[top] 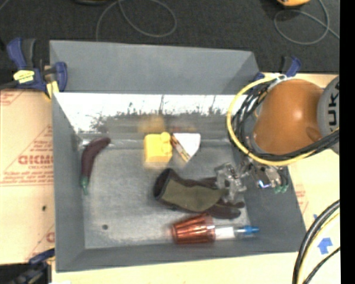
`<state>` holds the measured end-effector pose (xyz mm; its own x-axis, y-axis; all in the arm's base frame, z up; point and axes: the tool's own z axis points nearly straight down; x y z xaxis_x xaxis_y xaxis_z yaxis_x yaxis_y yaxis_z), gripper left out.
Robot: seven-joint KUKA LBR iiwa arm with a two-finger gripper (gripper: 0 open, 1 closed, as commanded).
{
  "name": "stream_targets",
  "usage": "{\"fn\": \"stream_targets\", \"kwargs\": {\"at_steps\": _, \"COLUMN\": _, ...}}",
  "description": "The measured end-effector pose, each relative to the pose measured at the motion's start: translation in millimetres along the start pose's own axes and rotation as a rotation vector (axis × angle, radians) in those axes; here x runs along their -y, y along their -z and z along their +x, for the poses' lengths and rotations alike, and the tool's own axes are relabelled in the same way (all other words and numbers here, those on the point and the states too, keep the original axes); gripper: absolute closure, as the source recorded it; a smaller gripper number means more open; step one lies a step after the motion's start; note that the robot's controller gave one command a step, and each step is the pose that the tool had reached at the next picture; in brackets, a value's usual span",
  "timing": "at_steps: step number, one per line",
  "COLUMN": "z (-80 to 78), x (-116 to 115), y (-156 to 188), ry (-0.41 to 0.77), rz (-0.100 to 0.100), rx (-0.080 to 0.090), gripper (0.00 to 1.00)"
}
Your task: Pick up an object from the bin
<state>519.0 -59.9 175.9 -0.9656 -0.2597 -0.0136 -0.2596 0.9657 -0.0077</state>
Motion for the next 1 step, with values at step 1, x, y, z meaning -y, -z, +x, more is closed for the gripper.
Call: {"fn": "stream_targets", "kwargs": {"at_steps": 1, "z": 1.8, "x": 0.1, "y": 45.3, "ry": -0.004, "rz": -0.001, "rx": -0.006, "gripper": 1.0}}
